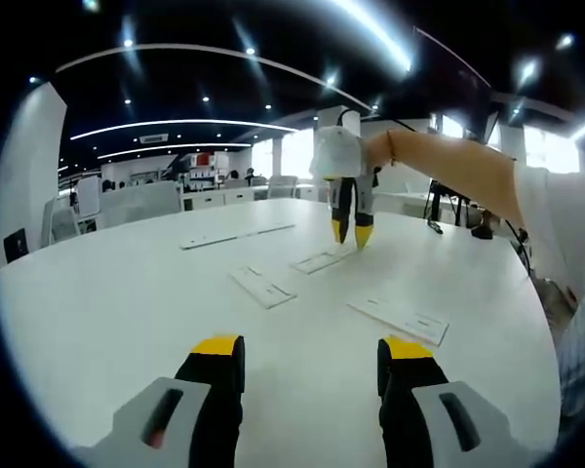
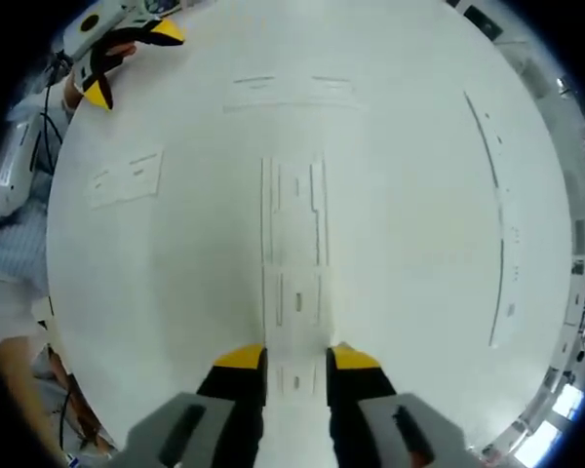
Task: Locate the socket holder cover, grip the socket holder cover, clip it into the socket holder slot.
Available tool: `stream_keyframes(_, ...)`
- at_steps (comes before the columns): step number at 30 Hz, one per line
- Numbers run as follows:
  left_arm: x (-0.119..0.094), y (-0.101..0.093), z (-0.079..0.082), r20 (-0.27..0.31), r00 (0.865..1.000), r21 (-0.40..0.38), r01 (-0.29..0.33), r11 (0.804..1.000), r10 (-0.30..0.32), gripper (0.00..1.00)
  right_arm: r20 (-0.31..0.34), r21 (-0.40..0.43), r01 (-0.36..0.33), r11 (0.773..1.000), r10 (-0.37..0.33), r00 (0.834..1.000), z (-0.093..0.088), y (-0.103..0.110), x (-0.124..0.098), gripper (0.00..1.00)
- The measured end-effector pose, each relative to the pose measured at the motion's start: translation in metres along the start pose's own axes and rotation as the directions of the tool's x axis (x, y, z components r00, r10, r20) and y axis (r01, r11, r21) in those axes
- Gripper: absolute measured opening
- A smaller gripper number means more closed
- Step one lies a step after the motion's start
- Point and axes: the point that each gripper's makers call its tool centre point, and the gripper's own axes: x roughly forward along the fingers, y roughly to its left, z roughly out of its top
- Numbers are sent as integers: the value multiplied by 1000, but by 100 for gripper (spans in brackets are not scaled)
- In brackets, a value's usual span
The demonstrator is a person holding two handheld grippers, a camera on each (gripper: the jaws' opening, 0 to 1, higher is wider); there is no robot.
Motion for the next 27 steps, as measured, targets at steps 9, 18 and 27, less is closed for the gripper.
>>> stream_keyframes(9, 0, 0, 0, -2, 1000, 0, 1, 1000, -1, 55, 1, -1, -2, 1000, 2, 1000, 6, -3, -2, 25)
stream_keyframes(18, 0, 1, -1, -4, 1000, 0, -1, 1000, 1, 55, 9, -12, -1, 1000, 1, 1000, 11, -4, -3, 25)
stream_keyframes(27, 0, 2, -1, -7, 1000, -1, -3, 1000, 3, 55, 16, -23, 0, 1000, 0, 1000, 18, -4, -3, 25)
